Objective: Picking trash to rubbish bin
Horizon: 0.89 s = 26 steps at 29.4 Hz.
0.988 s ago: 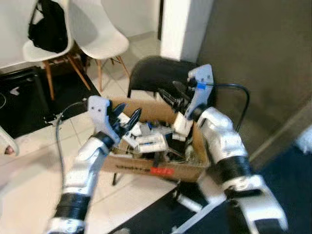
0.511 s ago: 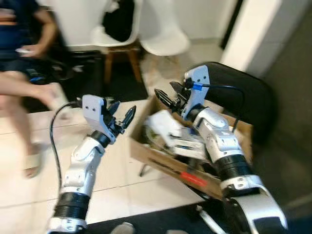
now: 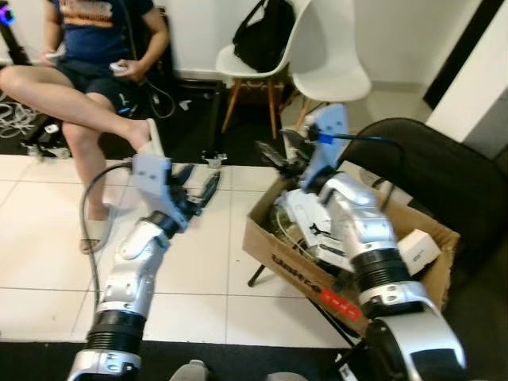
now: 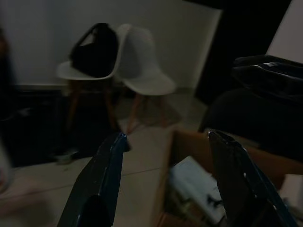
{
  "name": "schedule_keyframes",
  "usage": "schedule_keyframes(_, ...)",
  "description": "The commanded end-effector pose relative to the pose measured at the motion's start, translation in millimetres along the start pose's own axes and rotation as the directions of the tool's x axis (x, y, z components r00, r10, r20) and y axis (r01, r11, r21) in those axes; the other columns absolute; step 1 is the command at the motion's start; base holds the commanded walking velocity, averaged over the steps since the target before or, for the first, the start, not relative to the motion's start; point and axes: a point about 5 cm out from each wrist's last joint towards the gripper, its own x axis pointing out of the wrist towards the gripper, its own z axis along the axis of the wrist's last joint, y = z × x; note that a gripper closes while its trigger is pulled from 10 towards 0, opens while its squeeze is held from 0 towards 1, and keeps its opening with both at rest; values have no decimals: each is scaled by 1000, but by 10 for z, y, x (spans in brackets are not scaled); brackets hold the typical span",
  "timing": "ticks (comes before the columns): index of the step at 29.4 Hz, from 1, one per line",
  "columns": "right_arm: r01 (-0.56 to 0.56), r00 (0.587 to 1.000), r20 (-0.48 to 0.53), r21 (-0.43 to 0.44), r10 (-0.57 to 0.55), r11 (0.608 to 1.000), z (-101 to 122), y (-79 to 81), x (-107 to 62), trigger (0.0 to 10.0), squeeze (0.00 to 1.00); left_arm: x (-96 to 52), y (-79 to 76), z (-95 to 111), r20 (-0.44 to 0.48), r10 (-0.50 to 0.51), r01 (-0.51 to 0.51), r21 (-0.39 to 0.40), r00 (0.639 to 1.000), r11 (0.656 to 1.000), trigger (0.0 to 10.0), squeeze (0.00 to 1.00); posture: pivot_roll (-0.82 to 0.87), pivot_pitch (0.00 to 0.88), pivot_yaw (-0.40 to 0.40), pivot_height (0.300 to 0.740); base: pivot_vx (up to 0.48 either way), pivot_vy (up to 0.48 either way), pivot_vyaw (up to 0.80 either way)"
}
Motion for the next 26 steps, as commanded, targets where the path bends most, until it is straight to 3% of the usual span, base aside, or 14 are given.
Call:
schedule_keyframes(1,4,1000,-13,-2,-4,1000,-35,-15,-22,10000,0,-13,-15,-41,-15,-5,5,1,1000,1000,10000,0,-59,0,-45,740,0,0,800)
schedule_keyframes(8,5,1000,-13,-8,-5,1000,-38,-20,-26,10000,0,-14,-13,-49,-14,-4,4,-1,1000,1000,10000,0,-60,0,-46,740,0,0,800)
schedule_keyframes(14,25,999,-36,-64,-27,998,-89,-98,-108,10000,0,-33,0,-58,-7,11,-11,9,1000,1000,10000,0,-58,0,-50,740,0,0,797)
schedule_keyframes(26,33,999,-2,-49,-33,998,-116,-92,-240,10000,0,-82,-7,-55,13,34,-34,33,999,999,10000,0,-74,0,-43,740,0,0,790)
